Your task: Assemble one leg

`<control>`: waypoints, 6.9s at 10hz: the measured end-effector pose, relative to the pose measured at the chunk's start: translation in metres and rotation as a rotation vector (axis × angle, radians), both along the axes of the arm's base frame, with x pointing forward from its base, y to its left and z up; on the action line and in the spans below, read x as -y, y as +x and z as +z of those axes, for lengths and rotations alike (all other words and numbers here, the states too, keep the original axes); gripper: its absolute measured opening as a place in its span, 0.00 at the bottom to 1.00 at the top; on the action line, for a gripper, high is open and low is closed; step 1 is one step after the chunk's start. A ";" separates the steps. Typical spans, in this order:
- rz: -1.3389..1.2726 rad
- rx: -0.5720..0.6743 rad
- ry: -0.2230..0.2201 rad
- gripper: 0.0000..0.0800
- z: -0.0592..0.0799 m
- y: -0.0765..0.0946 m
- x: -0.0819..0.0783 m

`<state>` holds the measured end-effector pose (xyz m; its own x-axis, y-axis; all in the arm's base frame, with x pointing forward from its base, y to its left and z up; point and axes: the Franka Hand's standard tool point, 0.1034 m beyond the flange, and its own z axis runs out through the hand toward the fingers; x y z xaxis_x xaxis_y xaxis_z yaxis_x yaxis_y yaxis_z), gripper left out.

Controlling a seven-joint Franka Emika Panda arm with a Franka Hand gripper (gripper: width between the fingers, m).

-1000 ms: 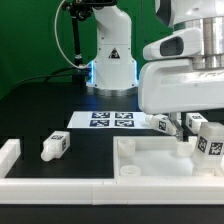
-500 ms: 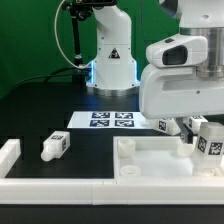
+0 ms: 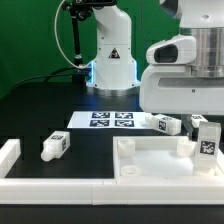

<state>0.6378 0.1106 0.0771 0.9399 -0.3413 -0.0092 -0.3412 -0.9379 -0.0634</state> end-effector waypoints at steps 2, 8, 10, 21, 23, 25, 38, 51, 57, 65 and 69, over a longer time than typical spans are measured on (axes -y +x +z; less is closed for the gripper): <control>-0.237 0.006 0.013 0.36 -0.001 0.002 -0.001; -0.818 -0.036 0.105 0.36 -0.002 0.004 0.004; -0.678 -0.015 0.084 0.67 0.001 0.004 -0.004; 0.210 0.080 -0.021 0.53 -0.001 0.006 0.002; 0.089 0.073 -0.014 0.36 -0.001 0.006 0.002; -0.185 0.062 -0.024 0.36 -0.001 0.005 -0.001; -0.364 0.084 0.018 0.81 0.003 -0.005 -0.011; -0.721 0.058 0.001 0.36 -0.001 -0.003 -0.010; -1.082 0.013 0.087 0.46 -0.004 0.000 -0.014; 0.153 0.113 -0.053 0.81 -0.002 0.004 -0.003; 0.070 0.111 -0.046 0.66 -0.002 0.005 -0.005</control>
Offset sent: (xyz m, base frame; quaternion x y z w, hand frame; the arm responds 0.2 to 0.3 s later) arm 0.0018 -0.0082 -0.0140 0.0252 -0.0303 0.4594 0.8874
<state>0.6424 0.1154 0.0750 0.9559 -0.2723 0.1099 -0.2679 -0.9620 -0.0534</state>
